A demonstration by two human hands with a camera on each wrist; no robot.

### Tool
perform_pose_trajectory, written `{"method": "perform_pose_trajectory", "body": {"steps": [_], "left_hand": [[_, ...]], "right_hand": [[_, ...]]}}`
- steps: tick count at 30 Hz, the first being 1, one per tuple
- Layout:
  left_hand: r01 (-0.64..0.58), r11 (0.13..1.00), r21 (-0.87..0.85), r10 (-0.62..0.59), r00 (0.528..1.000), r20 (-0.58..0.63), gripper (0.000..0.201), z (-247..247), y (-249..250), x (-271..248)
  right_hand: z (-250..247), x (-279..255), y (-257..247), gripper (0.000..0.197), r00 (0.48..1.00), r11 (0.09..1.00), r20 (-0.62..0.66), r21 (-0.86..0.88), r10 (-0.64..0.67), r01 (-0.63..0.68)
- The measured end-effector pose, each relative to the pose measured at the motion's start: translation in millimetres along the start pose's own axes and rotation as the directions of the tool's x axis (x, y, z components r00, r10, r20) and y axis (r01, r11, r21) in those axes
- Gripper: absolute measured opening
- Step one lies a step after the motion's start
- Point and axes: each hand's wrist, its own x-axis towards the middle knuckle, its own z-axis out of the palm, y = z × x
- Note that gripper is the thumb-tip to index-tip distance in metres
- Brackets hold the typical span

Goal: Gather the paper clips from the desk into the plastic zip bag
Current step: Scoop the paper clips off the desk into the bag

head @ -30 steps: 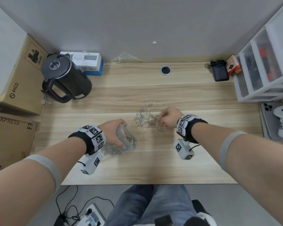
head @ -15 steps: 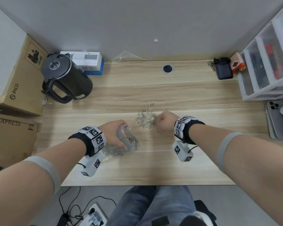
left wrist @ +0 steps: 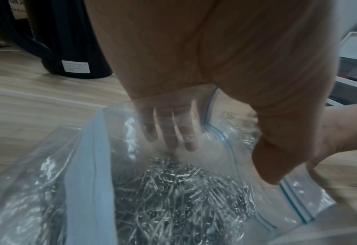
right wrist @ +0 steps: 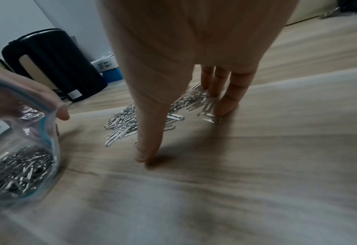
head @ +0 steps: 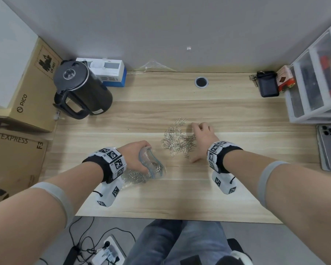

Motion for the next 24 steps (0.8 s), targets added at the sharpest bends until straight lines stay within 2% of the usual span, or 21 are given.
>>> {"method": "perform_pose_trajectory", "body": {"steps": [5, 10, 14, 17, 19, 24], "left_hand": [[-0.005, 1.000, -0.015, 0.005, 1.000, -0.005, 0.078, 1.5, -4.1, 1.6], [-0.019, 0.999, -0.039, 0.017, 0.998, -0.058, 0.085, 6.2, -4.2, 0.9], [-0.061, 0.998, -0.021, 0.059, 0.994, -0.092, 0.089, 5.1, 0.8, 2.4], [-0.054, 0.998, -0.025, 0.052, 0.995, -0.085, 0.088, 4.2, 4.0, 4.2], [-0.047, 0.998, -0.032, 0.044, 0.995, -0.084, 0.088, 4.6, 4.4, 4.3], [-0.052, 0.996, -0.079, 0.043, 0.993, -0.111, 0.088, 7.6, 0.4, 2.7]], "right_hand": [[12.9, 12.7, -13.0, 0.108, 0.996, 0.981, -0.050, 0.181, -0.067, 0.075], [11.1, 20.0, -19.1, 0.103, 0.990, 0.973, -0.039, 0.185, -0.134, 0.139], [3.2, 23.4, -29.4, 0.119, 0.986, 0.982, -0.005, 0.081, -0.169, 0.169], [-3.2, 25.0, -38.9, 0.130, 0.975, 0.974, 0.076, -0.075, -0.207, 0.212], [-6.3, 25.8, -44.8, 0.128, 0.970, 0.962, 0.123, -0.147, -0.211, 0.228], [-6.9, 25.3, -55.3, 0.111, 0.940, 0.901, 0.196, -0.285, -0.280, 0.327]]}}
